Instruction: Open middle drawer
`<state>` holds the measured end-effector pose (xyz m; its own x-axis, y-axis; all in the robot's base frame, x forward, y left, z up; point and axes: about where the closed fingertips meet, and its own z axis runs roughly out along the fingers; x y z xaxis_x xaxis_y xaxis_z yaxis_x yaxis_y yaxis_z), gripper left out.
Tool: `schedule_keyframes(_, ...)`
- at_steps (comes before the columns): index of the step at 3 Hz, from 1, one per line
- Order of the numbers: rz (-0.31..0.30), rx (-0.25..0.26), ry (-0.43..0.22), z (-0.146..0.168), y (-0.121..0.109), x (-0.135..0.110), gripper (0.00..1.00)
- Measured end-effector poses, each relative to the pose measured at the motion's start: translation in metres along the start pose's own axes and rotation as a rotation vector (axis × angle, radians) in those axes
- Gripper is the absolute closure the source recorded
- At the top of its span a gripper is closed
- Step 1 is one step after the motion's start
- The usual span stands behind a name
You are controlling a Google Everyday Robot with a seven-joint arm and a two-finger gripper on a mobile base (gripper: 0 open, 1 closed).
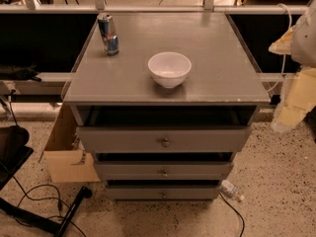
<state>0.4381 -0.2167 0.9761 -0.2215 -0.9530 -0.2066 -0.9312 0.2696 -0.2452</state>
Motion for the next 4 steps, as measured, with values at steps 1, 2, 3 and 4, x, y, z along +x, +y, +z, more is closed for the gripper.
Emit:
schedule_keyframes(1, 0.0, 0.0, 0.0, 0.0, 0.0, 0.0, 0.0)
schedule_keyframes(2, -0.003, -0.012, -0.014, 0.026, 0.008, -0.001, 0.0)
schedule_keyframes(3, -0.011, 0.003, -0.056, 0.055, 0.036, -0.005, 0.0)
schedule_keyframes(4, -0.002, -0.007, -0.089, 0.112, 0.069, 0.002, 0.0)
